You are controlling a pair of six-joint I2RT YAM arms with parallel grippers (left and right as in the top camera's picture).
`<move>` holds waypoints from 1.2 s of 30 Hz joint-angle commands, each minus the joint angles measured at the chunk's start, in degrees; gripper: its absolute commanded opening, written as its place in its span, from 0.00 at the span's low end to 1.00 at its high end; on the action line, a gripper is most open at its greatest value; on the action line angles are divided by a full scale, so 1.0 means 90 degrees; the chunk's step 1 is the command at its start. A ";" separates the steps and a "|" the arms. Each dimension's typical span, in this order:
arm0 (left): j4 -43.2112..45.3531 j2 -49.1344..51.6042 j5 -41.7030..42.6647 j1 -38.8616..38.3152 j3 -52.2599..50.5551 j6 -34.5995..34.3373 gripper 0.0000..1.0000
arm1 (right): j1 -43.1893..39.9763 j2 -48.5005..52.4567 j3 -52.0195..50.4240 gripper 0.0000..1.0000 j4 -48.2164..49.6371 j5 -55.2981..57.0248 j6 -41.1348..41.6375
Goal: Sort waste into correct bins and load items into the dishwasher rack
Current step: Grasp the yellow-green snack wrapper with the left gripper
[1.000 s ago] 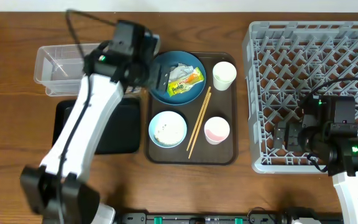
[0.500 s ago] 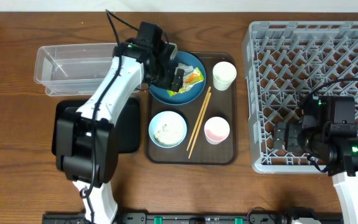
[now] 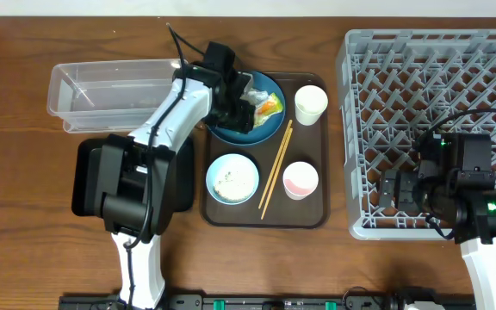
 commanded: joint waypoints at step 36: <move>0.0971 0.0226 -0.0474 -0.0486 -0.0216 0.0032 0.50 | -0.0063 -0.0015 0.0121 0.99 -0.0032 -0.0022 -0.0087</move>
